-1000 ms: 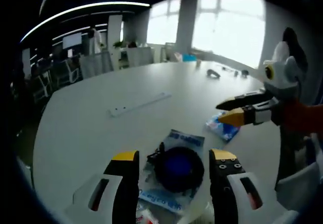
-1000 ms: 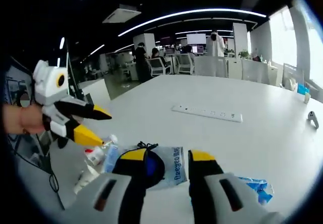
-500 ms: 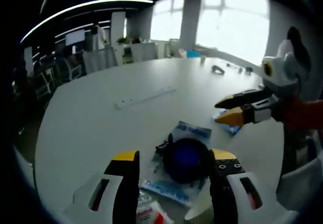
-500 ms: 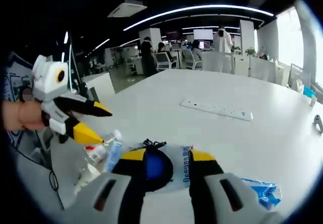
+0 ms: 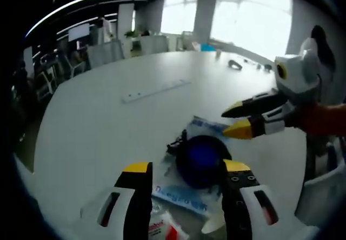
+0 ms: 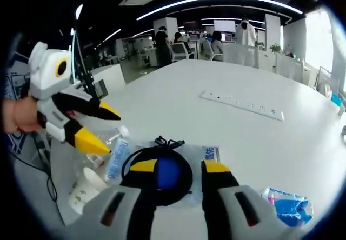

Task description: Arrange the tabletop items into an orderly group along one side of the table until the central work area is clear of visible clutter.

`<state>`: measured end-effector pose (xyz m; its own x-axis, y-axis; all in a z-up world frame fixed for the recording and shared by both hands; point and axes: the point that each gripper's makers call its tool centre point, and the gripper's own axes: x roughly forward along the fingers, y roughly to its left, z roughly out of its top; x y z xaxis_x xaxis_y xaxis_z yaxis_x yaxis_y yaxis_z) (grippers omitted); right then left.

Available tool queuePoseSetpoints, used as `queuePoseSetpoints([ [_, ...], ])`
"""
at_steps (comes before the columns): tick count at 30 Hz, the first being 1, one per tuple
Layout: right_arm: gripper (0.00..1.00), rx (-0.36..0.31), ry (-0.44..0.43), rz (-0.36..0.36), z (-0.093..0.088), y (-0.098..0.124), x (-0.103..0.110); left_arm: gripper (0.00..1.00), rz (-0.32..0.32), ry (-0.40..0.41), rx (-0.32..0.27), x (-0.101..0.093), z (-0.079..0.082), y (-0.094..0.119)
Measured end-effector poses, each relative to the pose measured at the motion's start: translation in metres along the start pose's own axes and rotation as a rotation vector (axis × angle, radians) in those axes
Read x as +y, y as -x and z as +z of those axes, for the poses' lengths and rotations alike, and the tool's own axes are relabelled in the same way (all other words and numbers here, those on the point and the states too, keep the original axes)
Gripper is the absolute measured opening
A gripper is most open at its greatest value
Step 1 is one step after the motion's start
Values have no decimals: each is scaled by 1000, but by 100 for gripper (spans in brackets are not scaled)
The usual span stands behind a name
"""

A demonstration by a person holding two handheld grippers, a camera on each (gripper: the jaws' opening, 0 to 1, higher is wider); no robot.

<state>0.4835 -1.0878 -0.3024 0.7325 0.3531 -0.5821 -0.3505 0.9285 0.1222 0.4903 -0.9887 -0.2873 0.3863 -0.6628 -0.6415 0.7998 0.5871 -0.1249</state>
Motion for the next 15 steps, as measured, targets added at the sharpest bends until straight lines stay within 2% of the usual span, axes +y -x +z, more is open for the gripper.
queuePoseSetpoints([
  [8,29,50,-12,-5,-18,-14,-3,42,-22,4,76,-7,-12,-17],
  [15,29,70,-24,-2,-26,-20,-4,38,-40,25,125,-11,-24,-28],
])
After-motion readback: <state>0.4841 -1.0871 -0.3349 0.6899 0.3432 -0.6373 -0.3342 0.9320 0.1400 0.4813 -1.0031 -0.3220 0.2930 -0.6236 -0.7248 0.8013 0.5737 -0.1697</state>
